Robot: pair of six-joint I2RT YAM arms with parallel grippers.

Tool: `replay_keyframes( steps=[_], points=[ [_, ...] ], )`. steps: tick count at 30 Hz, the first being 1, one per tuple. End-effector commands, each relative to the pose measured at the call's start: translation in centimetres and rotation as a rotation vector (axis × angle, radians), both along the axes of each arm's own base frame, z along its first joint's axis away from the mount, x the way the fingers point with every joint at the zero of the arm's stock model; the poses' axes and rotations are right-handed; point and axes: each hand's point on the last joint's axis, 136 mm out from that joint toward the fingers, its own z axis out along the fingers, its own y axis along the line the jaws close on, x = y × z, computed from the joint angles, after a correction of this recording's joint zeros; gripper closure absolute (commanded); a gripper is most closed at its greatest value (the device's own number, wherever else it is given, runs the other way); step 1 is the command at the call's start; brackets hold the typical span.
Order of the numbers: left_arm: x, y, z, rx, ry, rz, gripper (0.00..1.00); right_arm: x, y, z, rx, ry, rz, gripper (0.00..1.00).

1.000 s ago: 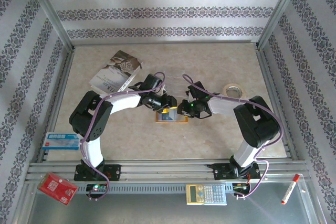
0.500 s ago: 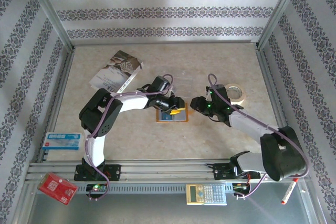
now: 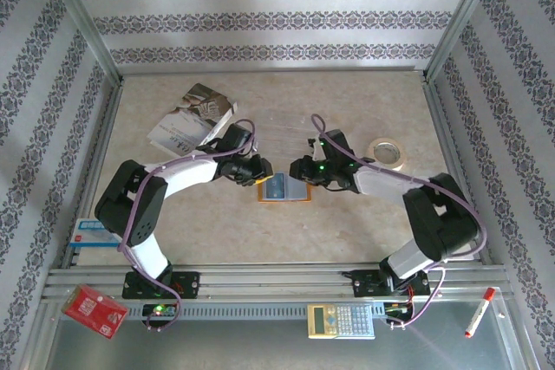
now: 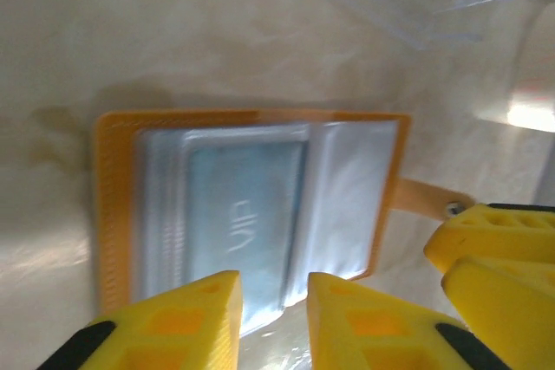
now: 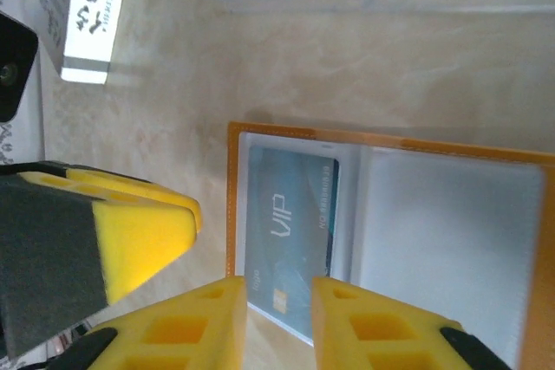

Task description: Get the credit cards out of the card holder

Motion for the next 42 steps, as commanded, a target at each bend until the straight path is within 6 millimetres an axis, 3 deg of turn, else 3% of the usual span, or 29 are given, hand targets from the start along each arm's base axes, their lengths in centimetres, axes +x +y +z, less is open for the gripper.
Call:
replay_keyframes(
  steps=[1, 7, 15, 31, 42],
  points=[
    [-0.9, 1.4, -2.1, 0.085, 0.05, 0.014, 0.77, 0.1, 1.2, -0.9, 0.02, 0.031, 0.026, 0.76],
    [-0.6, 0.0, -2.7, 0.01, 0.07, 0.003, 0.78, 0.2, 1.8, -2.4, 0.042, 0.056, 0.037, 0.78],
    [-0.9, 0.2, -3.5, 0.026, 0.089, 0.002, 0.81, 0.1, 2.1, -4.1, 0.063, 0.098, 0.033, 0.82],
    [-0.2, 0.0, -1.1, 0.007, 0.04, 0.001, 0.81, 0.0, 0.8, -5.3, 0.022, 0.121, -0.011, 0.8],
    [-0.6, -0.3, -3.1, 0.005, 0.089, -0.001, 0.82, -0.1, 1.0, -5.8, 0.021, 0.145, -0.006, 0.78]
  ],
)
